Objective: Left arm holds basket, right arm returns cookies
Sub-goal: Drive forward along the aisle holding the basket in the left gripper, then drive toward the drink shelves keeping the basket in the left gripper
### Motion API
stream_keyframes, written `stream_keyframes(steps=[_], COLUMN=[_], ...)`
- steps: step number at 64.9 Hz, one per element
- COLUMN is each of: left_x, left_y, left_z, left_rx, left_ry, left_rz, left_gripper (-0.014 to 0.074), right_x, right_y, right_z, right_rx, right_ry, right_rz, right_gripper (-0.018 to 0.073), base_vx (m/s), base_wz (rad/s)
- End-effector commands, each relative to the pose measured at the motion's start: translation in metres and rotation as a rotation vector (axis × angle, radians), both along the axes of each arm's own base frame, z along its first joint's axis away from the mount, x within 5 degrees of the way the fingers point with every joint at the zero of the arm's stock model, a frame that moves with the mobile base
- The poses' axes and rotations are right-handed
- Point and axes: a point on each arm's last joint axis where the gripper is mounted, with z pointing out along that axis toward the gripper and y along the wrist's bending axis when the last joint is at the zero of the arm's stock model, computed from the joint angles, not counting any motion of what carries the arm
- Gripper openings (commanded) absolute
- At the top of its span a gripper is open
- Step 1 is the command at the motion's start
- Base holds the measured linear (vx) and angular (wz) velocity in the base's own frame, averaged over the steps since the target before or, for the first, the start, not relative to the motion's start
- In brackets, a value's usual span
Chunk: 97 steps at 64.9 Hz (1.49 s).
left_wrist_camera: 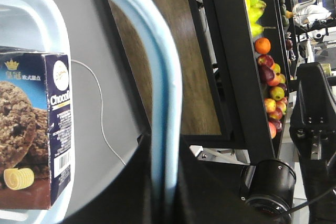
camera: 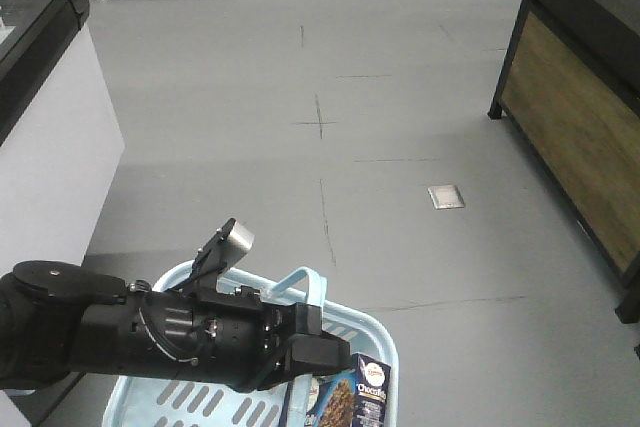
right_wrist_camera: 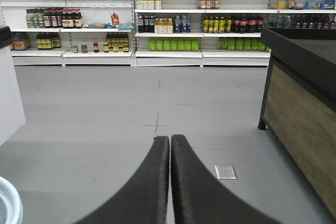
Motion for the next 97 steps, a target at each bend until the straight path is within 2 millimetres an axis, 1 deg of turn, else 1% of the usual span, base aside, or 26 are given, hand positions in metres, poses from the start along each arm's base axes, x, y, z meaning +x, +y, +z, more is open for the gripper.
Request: stream_keyframes(steps=[1,51,97], left_x=[0.0008,0.0008,0.0008], left_y=[-0.0039,-0.0039,-0.0039], left_z=[0.0242,0.0242,0.0242], left_rx=[-0.124,-0.124,-0.124], left_ry=[-0.014,-0.014,-0.013], left_rz=[0.014,0.014,0.014], left_gripper=[-0.0008,-0.0008,-0.0008], right_x=[-0.0005,-0.0005,-0.0005], right_y=[0.0001,0.0001,0.0001], right_z=[0.0063,0.0063,0.0063], right_rx=[0.003,0.003,0.003], right_ry=[-0.079,-0.079,-0.079], right_rz=[0.0,0.0,0.0], right_gripper=[-0.0008,-0.0008,-0.0008], base_vx=[0.33,0.33,0.36], base_wz=[0.01,0.14,-0.01])
